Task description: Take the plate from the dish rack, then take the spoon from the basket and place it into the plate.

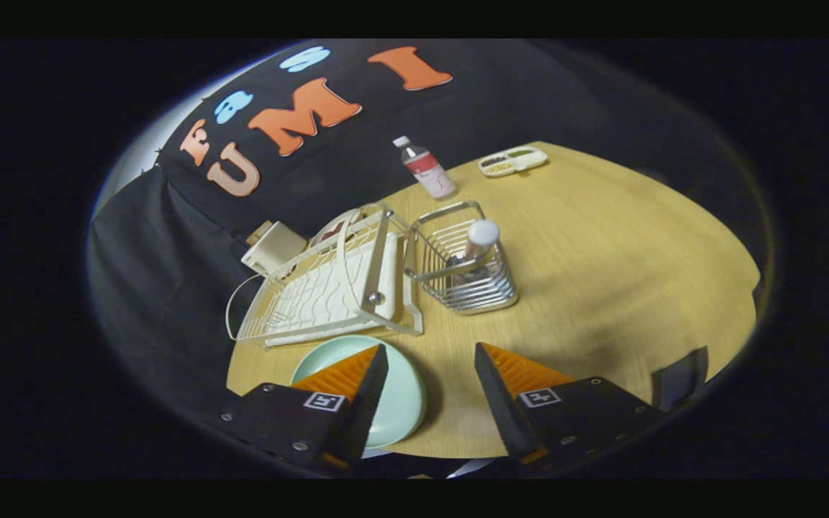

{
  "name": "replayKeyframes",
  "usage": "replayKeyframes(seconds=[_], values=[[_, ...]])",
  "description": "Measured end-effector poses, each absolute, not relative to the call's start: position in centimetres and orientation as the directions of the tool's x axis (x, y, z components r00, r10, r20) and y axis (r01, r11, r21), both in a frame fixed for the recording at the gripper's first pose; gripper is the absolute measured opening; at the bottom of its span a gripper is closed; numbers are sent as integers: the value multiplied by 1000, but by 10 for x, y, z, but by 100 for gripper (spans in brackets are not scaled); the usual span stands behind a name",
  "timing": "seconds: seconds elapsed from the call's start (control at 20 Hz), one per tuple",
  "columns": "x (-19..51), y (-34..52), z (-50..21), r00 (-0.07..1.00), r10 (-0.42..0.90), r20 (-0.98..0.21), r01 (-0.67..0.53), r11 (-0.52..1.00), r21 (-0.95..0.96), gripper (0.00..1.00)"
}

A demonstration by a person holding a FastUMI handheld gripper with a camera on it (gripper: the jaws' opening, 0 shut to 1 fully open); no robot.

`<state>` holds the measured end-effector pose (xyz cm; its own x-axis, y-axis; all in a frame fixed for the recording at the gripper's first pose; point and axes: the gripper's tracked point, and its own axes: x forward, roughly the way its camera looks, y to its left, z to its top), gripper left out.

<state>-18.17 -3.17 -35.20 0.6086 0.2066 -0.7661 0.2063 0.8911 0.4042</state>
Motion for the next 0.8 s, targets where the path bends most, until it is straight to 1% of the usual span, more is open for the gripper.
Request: replayKeyframes(seconds=[0.1, 0.2, 0.3, 0.35, 0.45, 0.55, 0.6, 0.65, 0.7, 0.75, 0.8], values=[[-169, -50, -344, 658, 137, -740, 196, 918, 345, 84], [-154, -61, -330, 709, 96, -699, 177, 935, 308, 86], [-140, -68, -320, 751, 65, -657, 142, 956, 256, 86], [-133, -71, -319, 765, 45, -642, 127, 967, 219, 86], [-126, -71, -321, 773, 48, -632, 87, 980, 180, 86], [-120, -66, -324, 773, 59, -632, 59, 984, 166, 81], [-120, -66, -326, 771, 56, -634, 51, 987, 149, 73], [-120, -66, -330, 766, 43, -641, 51, 991, 127, 67], [-120, -66, -329, 770, 37, -636, 44, 993, 111, 55], [-116, -66, -325, 783, 25, -621, 43, 995, 93, 50], [-115, -65, -325, 786, 28, -617, 30, 996, 83, 43]])
